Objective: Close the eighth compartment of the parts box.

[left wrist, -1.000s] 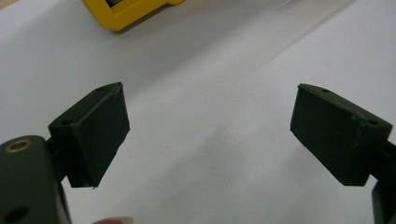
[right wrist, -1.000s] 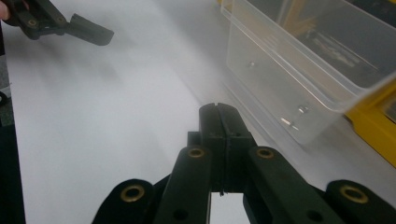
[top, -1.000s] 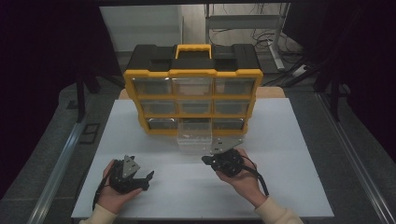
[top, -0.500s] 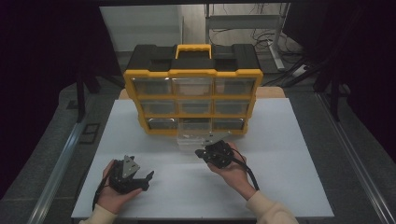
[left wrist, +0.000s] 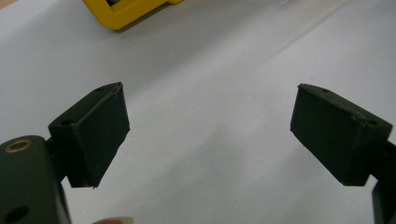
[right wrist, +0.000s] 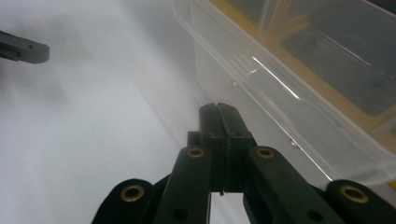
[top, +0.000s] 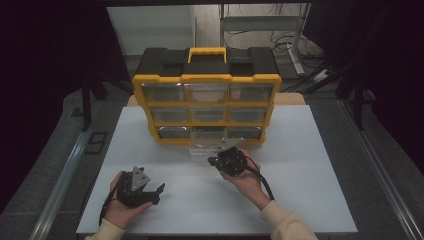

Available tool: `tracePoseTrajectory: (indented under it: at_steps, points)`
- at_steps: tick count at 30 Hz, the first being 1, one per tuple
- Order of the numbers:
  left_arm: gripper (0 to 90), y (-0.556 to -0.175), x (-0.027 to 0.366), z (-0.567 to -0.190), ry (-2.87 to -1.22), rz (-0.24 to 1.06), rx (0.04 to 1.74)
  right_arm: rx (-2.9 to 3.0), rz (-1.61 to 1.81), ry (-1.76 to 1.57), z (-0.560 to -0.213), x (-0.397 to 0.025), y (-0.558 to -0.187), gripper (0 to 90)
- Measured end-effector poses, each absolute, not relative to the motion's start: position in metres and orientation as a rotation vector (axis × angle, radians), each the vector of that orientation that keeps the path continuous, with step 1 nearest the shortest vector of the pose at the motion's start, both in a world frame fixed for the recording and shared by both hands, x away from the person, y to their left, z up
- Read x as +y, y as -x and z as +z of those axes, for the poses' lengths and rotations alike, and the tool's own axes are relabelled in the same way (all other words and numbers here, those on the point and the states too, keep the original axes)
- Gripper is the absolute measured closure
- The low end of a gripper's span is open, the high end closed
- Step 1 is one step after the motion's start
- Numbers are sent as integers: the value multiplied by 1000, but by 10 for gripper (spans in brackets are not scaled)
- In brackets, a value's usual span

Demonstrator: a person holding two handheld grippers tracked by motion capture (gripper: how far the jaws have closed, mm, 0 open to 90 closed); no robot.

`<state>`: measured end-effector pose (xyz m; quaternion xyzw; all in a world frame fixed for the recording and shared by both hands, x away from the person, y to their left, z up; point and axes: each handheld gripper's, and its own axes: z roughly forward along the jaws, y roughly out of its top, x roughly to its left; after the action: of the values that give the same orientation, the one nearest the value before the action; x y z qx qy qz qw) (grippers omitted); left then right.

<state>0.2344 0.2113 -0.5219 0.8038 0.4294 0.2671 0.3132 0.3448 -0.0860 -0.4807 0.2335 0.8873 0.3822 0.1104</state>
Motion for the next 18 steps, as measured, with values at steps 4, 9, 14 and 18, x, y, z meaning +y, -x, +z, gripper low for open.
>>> tracePoseTrajectory:
  at_steps: [4, 9, 14, 18]
  points:
    - [121, -234, 212, -522, -2116, 705, 1132, 2595, 1125, -691, -482, -83, -347, 899]
    - [121, -234, 212, -522, -2118, 704, 1134, 2572, 1114, -689, -484, -79, -349, 899]
    - [121, -234, 212, -521, -2111, 695, 1133, 2560, 1110, -689, -484, -77, -351, 900]
    - [121, -234, 213, -521, -2097, 683, 1140, 2560, 1104, -687, -485, -76, -352, 900]
